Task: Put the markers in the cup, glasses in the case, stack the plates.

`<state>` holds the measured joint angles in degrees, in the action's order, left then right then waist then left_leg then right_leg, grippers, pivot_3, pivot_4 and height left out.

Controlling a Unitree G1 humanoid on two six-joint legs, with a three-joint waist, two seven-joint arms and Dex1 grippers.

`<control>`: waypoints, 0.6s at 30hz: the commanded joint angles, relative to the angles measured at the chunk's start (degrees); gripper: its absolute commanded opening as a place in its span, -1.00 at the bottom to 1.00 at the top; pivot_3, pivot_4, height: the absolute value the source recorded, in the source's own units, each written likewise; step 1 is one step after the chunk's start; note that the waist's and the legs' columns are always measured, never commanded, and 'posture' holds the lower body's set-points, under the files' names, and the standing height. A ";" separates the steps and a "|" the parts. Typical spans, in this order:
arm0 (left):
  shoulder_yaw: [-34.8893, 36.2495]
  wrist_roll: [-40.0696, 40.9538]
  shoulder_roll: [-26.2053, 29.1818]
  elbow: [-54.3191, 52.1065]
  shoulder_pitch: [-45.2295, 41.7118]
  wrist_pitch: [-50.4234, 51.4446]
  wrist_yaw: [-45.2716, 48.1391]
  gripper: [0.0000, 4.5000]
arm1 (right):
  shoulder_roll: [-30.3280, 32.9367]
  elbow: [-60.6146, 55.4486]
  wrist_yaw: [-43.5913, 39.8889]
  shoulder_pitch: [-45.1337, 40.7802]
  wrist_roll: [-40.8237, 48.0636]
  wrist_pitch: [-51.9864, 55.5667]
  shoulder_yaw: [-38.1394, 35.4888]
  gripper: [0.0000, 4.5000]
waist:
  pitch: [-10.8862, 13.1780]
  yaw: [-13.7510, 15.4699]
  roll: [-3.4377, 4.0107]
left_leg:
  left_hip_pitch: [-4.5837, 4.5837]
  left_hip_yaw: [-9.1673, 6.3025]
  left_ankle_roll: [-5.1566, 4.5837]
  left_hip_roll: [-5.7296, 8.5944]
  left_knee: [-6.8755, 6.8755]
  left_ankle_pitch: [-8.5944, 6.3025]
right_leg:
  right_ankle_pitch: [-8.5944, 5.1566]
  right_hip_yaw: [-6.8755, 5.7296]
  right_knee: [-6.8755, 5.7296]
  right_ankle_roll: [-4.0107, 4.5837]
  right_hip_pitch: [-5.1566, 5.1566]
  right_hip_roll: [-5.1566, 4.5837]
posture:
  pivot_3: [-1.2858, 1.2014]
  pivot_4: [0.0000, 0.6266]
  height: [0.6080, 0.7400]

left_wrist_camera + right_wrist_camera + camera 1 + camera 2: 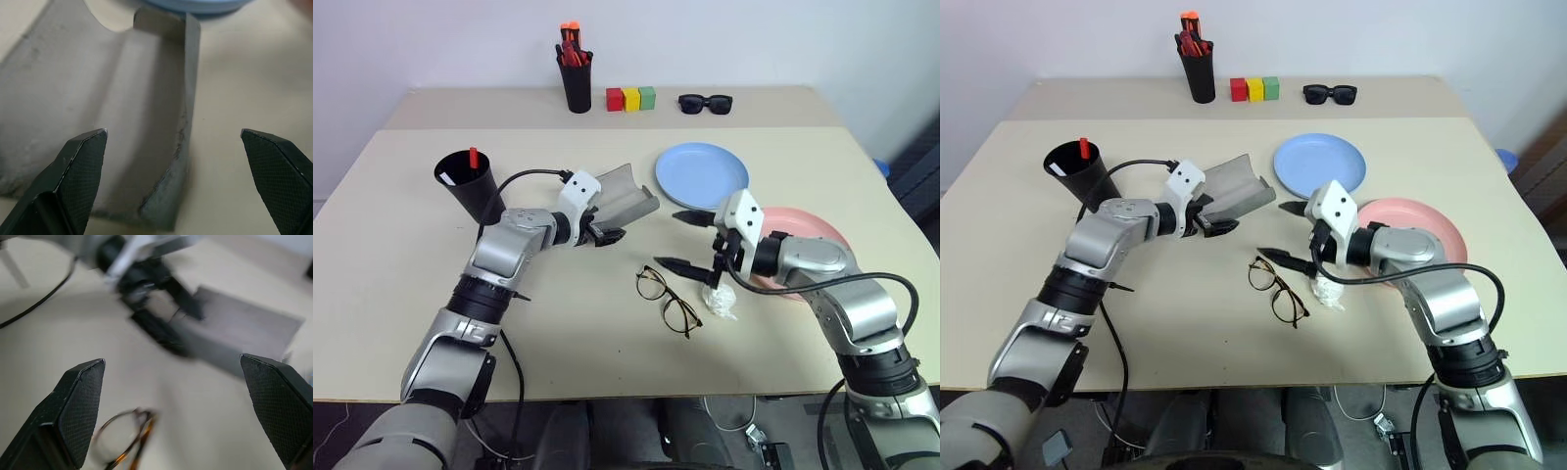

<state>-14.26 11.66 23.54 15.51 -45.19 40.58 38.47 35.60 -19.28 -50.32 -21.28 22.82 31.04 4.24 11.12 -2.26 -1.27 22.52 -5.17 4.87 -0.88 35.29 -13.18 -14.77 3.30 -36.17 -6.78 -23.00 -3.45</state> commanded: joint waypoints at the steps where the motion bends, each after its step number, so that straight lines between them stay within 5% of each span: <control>1: -0.31 -1.92 -0.63 2.74 -2.32 -3.22 1.47 0.62 | 1.44 -2.12 0.05 1.17 0.34 -0.35 -1.53 1.00 | 0.00 -0.21 0.00 | 0.00 0.01 0.00 0.00 0.00 0.00 | 0.00 0.00 0.00 0.00 0.00 0.00 | 0.03 -0.52 1.00; 8: -0.28 -2.90 -0.91 2.99 -1.96 -6.54 5.23 -0.95 | 3.22 1.03 1.16 4.93 -2.57 -4.82 -4.13 1.00 | 0.00 -0.09 0.00 | 0.01 0.01 0.00 0.00 0.00 0.00 | 0.00 0.01 -0.01 0.00 -0.01 -0.01 | 0.03 -0.52 1.00; 18: -2.62 -2.94 13.06 -10.53 7.46 -20.33 25.16 -0.98 | 5.44 3.37 -1.19 5.27 -2.68 -6.96 -4.99 1.00 | 0.01 -0.29 0.02 | 0.02 0.03 0.00 -0.03 -0.05 0.00 | 0.00 0.02 -0.03 0.01 -0.09 0.00 | 0.03 -0.52 1.00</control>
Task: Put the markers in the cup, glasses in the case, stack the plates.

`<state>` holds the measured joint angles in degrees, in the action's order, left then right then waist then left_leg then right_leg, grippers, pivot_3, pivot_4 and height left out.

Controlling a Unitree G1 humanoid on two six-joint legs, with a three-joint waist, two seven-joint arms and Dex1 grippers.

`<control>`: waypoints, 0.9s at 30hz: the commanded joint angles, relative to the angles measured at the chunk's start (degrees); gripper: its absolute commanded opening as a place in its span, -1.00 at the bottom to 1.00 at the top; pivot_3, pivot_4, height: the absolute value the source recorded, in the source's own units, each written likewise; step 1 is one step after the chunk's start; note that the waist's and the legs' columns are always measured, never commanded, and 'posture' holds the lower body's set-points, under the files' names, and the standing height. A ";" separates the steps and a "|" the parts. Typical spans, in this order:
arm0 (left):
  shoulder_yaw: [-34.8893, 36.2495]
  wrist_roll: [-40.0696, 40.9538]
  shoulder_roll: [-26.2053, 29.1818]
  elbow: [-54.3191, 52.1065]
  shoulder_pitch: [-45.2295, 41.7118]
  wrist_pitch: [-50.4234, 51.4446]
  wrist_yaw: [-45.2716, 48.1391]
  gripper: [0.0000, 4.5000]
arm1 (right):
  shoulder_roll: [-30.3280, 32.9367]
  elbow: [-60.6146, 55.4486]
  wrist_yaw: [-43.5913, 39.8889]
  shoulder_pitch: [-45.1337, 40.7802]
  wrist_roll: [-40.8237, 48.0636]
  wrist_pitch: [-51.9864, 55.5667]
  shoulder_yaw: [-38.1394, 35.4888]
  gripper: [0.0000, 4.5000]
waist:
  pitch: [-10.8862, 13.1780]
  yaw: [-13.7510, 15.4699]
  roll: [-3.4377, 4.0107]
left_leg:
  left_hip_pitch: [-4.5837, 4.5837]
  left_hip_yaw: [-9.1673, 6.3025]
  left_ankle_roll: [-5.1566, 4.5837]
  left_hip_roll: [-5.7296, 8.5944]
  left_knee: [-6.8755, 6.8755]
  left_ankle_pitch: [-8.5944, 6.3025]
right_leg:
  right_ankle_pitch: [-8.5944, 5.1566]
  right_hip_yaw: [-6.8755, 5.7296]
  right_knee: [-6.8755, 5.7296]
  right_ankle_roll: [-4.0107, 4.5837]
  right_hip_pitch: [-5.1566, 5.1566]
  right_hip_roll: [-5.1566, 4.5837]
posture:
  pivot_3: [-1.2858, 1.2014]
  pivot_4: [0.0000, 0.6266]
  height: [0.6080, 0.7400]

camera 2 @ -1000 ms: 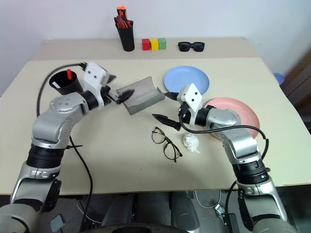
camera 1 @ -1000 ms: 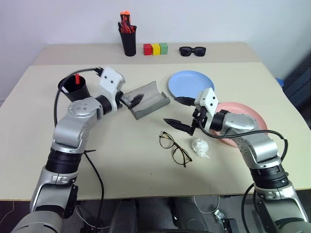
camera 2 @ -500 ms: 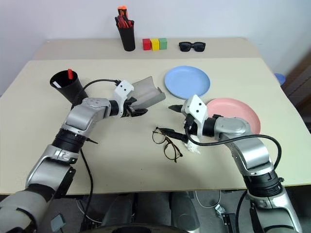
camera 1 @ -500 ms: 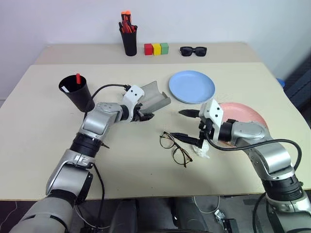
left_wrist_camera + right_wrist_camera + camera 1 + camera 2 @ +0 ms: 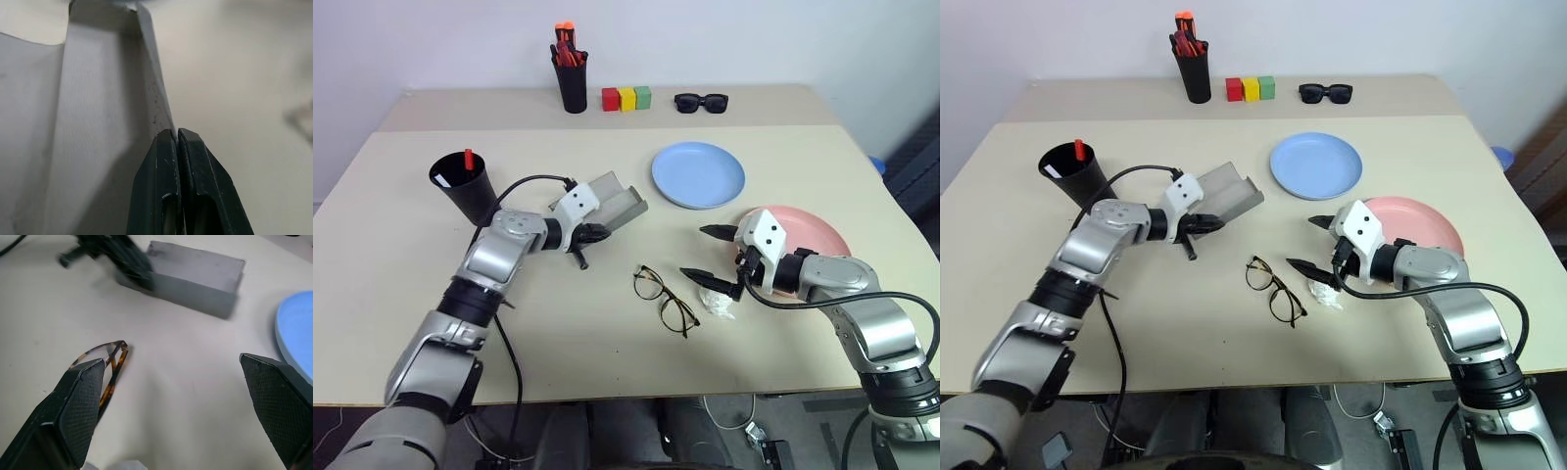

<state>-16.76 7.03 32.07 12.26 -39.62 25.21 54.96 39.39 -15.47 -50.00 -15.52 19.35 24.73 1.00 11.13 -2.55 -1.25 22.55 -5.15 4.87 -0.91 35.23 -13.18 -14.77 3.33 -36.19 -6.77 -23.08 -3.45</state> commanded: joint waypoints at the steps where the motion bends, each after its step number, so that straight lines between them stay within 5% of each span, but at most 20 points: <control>1: -0.27 2.21 6.70 -9.25 3.10 -5.69 11.74 -0.98 | 2.19 -0.27 -2.30 -0.64 1.15 -0.08 -1.78 1.00 | 0.01 0.08 0.03 | 0.00 0.03 0.00 0.00 -0.01 0.00 | 0.00 0.02 0.01 0.00 0.00 -0.01 | 0.03 -0.52 1.00; 8: -1.37 -1.11 11.91 -9.89 3.72 -8.43 17.26 -0.98 | 2.88 -5.31 -4.05 -1.12 10.48 14.00 -1.40 1.00 | 0.02 0.75 0.02 | 0.04 0.04 -0.02 0.01 0.12 0.01 | -0.12 0.02 0.01 0.23 0.04 -0.03 | 0.03 -0.52 1.00; 11: -1.62 -1.61 11.63 -9.05 3.76 -9.71 18.50 -0.56 | 1.88 -9.79 -2.54 -0.61 11.77 18.14 1.65 1.00 | 0.01 0.60 0.02 | 0.04 0.04 -0.03 0.00 0.12 0.00 | -0.11 0.02 0.01 0.21 0.04 -0.02 | 0.03 -0.52 1.00; 16: -0.31 -3.32 10.64 -8.26 3.97 -11.88 15.26 0.51 | 0.71 -11.18 3.22 -1.93 10.22 24.19 4.35 1.00 | 0.02 0.40 0.02 | 0.06 0.03 -0.03 -0.01 0.12 0.00 | -0.10 0.02 0.00 0.19 0.01 -0.01 | 0.03 -0.52 1.00; 23: 7.84 0.79 11.00 -13.86 7.32 -11.44 10.19 0.51 | -1.39 -15.69 9.80 -3.76 12.10 33.99 6.09 1.00 | 0.02 0.04 0.02 | 0.06 0.03 -0.04 -0.02 0.11 0.00 | -0.02 0.02 -0.06 0.04 -0.04 0.00 | 0.03 -0.52 1.00; 27: 15.64 4.71 13.24 -22.88 16.64 -8.70 7.75 0.51 | -3.71 -16.49 14.57 -4.55 11.10 38.34 7.58 1.00 | 0.02 -0.04 0.03 | 0.05 0.04 -0.05 -0.04 0.05 -0.01 | -0.01 0.03 -0.05 0.03 -0.08 -0.01 | 0.03 -0.52 1.00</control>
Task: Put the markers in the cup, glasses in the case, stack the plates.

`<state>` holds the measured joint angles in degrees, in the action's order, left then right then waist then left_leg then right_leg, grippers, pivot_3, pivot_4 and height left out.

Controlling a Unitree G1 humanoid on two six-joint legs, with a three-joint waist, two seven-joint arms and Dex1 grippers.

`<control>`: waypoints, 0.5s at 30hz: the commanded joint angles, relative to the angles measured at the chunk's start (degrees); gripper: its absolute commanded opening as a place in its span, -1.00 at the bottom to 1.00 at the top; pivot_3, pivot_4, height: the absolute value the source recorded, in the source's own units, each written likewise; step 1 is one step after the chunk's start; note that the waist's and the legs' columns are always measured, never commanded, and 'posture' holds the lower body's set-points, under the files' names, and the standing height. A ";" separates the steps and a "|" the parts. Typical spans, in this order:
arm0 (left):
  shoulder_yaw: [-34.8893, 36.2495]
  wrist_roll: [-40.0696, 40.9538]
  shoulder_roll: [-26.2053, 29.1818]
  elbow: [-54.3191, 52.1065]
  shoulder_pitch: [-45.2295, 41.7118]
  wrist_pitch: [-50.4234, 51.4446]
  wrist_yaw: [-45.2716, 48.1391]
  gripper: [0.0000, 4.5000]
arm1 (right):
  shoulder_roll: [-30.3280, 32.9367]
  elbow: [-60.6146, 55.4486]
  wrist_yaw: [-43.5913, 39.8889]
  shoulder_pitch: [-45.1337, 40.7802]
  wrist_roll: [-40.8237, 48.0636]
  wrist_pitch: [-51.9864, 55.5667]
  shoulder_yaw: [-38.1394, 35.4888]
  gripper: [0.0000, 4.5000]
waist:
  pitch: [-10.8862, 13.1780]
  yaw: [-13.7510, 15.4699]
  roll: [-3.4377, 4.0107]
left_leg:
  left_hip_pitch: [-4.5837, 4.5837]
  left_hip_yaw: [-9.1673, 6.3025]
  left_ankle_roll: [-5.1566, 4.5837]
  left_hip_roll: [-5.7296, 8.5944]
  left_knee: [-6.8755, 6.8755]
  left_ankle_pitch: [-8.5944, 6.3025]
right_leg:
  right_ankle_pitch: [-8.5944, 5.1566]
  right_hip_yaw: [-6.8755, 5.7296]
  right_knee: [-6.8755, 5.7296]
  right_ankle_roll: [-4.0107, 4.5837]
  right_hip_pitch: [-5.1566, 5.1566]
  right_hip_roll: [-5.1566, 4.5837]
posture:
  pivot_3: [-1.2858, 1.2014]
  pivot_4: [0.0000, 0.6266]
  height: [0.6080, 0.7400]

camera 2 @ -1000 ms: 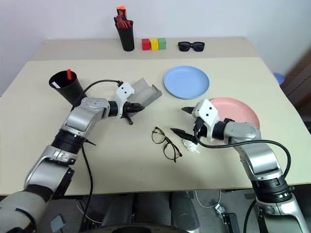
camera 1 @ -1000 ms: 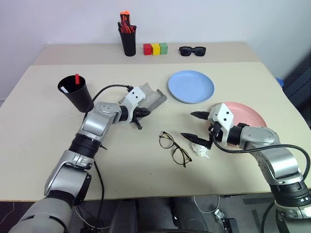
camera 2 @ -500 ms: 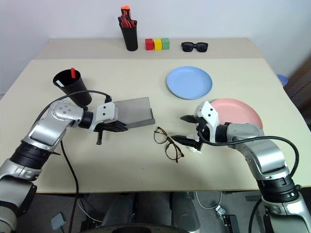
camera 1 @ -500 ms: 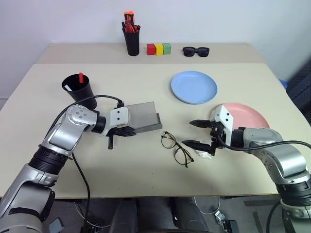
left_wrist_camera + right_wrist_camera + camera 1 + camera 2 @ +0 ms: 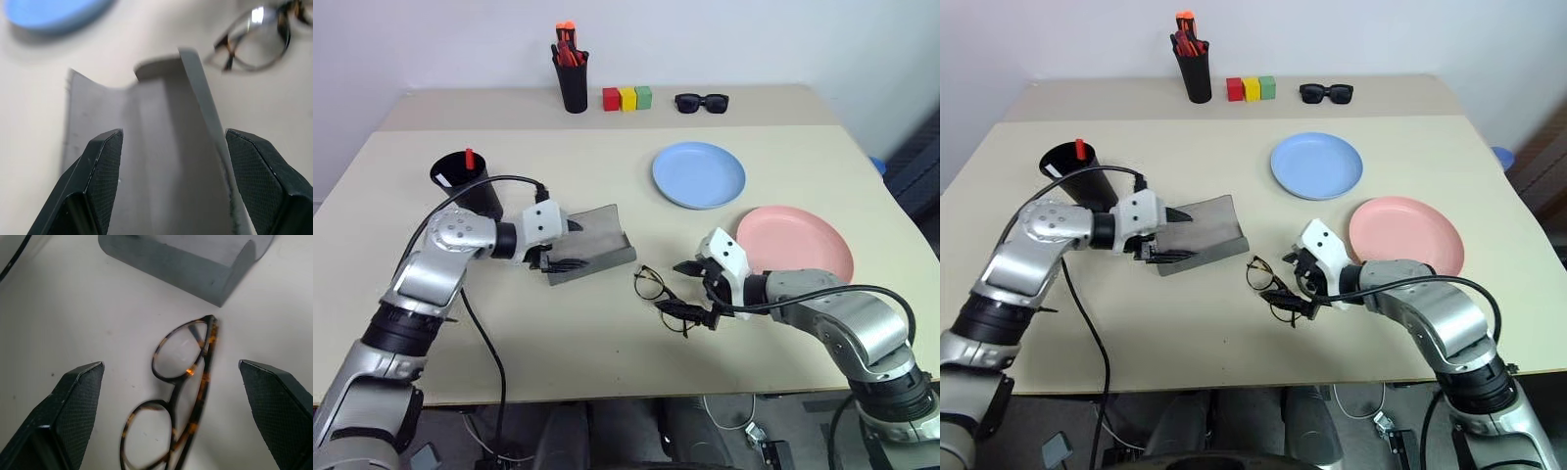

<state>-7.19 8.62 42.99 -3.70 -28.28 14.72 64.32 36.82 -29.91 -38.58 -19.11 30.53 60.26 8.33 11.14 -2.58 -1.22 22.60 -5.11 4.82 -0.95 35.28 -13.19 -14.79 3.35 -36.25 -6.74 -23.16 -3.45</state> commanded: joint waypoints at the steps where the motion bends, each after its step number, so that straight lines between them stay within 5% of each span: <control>1: 7.15 3.23 3.17 -8.83 7.83 2.50 -2.12 0.51 | -1.23 -1.95 3.82 -1.22 -0.15 3.70 0.26 1.00 | 0.01 -0.08 0.01 | 0.01 0.00 0.00 -0.01 -0.02 0.00 | 0.00 0.00 -0.01 0.00 -0.03 0.00 | 0.03 -0.52 1.00; 5: 10.94 4.45 4.24 -15.10 15.63 5.58 -5.19 0.53 | -0.58 -1.35 4.51 -2.28 -0.02 5.71 0.32 0.63 | 0.01 0.37 0.02 | 0.01 0.00 0.00 -0.01 0.01 0.00 | -0.10 0.00 -0.03 0.19 -0.02 0.00 | 0.03 -0.52 1.00; 12: 14.71 6.08 3.95 -21.63 23.80 9.75 -10.02 0.53 | 0.61 -0.82 4.25 -3.58 0.39 8.10 0.31 -0.94 | 0.01 0.27 0.01 | 0.00 0.04 0.00 -0.01 0.10 0.00 | -0.11 0.00 0.01 0.25 0.04 -0.02 | 0.03 -0.52 1.00; 15: 15.29 6.56 4.01 -22.44 24.51 10.42 -11.13 0.53 | 2.01 -0.93 3.83 -3.61 -0.66 6.97 1.40 -0.98 | 0.01 0.29 0.01 | 0.00 0.03 0.00 -0.01 0.09 0.00 | -0.11 0.00 0.00 0.24 0.03 -0.01 | 0.03 -0.52 1.00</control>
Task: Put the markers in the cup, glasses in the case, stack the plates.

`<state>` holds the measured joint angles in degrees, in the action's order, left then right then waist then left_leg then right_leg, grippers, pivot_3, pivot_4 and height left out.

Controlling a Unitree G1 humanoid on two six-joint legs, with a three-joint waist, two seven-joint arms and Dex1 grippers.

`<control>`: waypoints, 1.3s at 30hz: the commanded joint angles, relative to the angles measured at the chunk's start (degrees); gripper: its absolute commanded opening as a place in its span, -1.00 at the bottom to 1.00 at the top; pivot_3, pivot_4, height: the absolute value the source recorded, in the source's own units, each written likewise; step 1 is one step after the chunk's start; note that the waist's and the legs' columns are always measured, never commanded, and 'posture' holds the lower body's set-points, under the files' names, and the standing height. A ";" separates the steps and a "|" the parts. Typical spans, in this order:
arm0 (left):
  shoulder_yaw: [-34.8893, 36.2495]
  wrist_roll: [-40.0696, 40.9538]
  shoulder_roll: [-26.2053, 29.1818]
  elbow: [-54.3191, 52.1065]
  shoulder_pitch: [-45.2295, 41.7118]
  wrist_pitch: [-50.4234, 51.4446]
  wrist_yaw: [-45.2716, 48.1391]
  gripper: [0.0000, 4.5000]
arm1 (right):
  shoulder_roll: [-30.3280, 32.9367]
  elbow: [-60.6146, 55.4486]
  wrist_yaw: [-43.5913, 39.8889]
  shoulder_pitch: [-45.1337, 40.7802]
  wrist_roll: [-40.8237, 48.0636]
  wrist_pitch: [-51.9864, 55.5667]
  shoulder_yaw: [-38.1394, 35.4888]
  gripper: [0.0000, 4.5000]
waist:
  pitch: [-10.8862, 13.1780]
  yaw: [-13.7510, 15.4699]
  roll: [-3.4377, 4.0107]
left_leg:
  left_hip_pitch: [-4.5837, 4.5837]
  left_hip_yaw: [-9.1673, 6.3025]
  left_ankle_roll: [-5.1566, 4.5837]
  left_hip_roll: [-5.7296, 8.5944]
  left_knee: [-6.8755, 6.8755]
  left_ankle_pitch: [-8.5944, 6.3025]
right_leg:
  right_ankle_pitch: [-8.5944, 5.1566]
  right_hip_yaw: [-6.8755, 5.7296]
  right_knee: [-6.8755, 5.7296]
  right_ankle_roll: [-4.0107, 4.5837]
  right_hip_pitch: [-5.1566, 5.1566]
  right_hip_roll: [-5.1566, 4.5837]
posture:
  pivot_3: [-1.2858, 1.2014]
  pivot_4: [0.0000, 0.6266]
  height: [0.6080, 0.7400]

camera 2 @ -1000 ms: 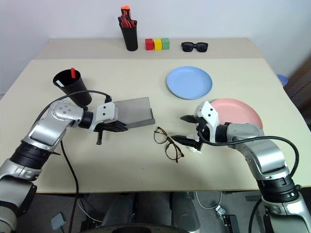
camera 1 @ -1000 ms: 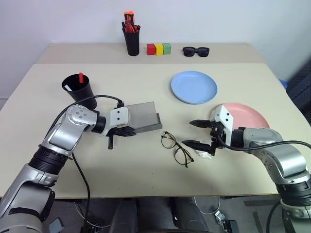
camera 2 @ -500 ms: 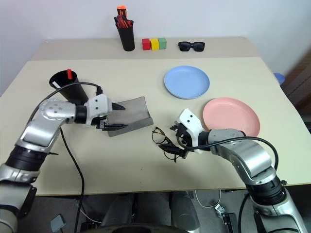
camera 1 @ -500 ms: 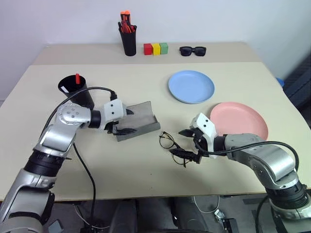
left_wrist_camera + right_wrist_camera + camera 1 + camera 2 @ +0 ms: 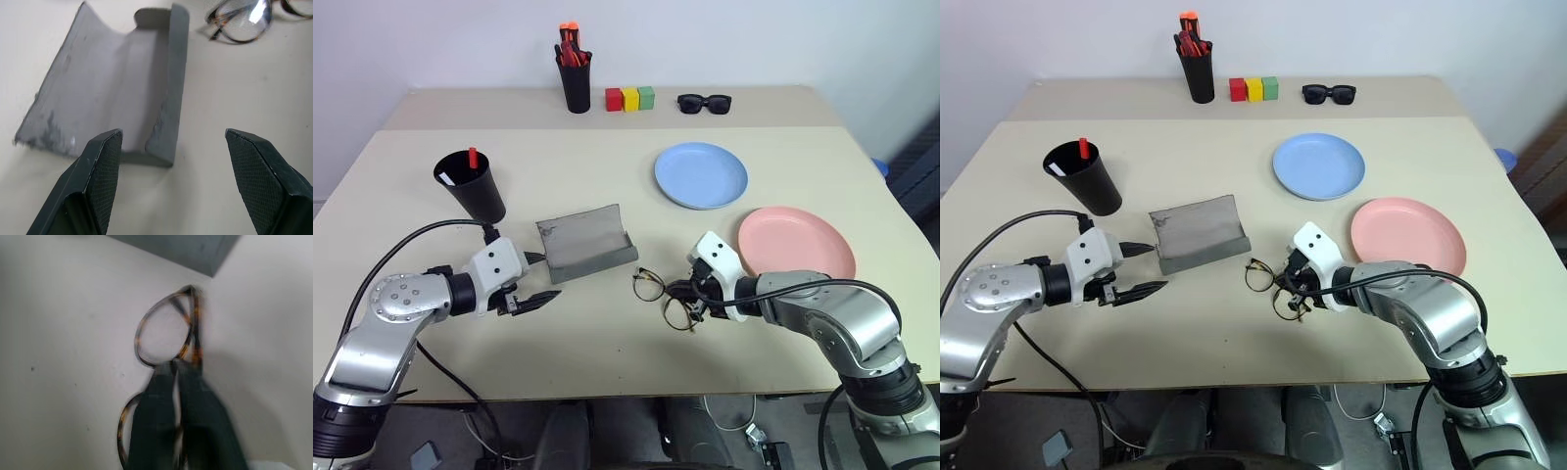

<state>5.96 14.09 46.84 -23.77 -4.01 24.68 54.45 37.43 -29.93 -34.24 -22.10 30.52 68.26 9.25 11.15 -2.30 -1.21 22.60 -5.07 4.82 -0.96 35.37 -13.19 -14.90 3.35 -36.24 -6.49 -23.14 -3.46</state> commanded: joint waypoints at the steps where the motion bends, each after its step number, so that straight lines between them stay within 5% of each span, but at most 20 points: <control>1: 2.36 1.28 0.22 -2.46 0.43 0.63 -1.60 0.53 | 1.81 -0.93 -0.67 -0.63 -1.02 -1.71 0.78 -0.98 | 0.00 0.01 0.00 | 0.00 0.00 0.00 0.00 0.01 0.00 | 0.00 0.00 0.00 0.00 0.01 -0.01 | 0.03 -0.52 1.00; 19: 3.29 0.84 1.19 -2.54 5.64 0.68 -4.15 0.53 | 7.30 -1.64 -8.02 -5.28 -3.51 -11.39 3.24 -0.98 | 0.00 -0.02 0.00 | 0.01 0.05 0.00 -0.01 0.00 0.00 | 0.01 0.00 0.03 0.02 -0.03 -0.03 | 0.03 -0.52 1.00; 22: 3.05 0.80 1.29 -3.24 5.88 1.17 -4.47 0.53 | 9.13 -2.16 -8.24 -3.55 -5.09 -12.00 4.39 -0.65 | 0.00 0.03 0.00 | 0.03 0.06 0.00 0.00 0.00 0.00 | 0.01 0.01 0.05 0.03 -0.03 -0.03 | 0.03 -0.52 1.00; 26: 0.44 1.28 1.37 -7.00 6.25 2.49 -4.13 0.53 | 8.47 -2.56 -5.86 -2.08 -5.40 -9.35 3.88 0.15 | 0.00 -0.15 0.00 | 0.02 0.06 0.00 -0.01 0.00 0.00 | 0.01 0.00 0.05 0.04 -0.04 -0.03 | 0.03 -0.52 1.00; 39: -7.46 3.67 -1.54 -14.43 2.85 6.18 -5.36 0.53 | 6.90 -1.46 -3.63 -1.68 -5.53 -6.21 4.05 0.15 | 0.00 -0.14 0.00 | 0.01 0.07 0.00 -0.01 0.00 0.00 | 0.02 0.01 0.05 0.06 -0.04 -0.01 | 0.03 -0.52 1.00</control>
<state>-1.45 16.94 45.31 -36.43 -0.61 30.95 49.44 44.90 -30.63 -38.12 -23.25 24.86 61.70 14.05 11.15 -2.43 -1.22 22.61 -5.00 4.82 -0.97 35.38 -13.19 -14.88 3.36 -36.20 -6.43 -23.17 -3.47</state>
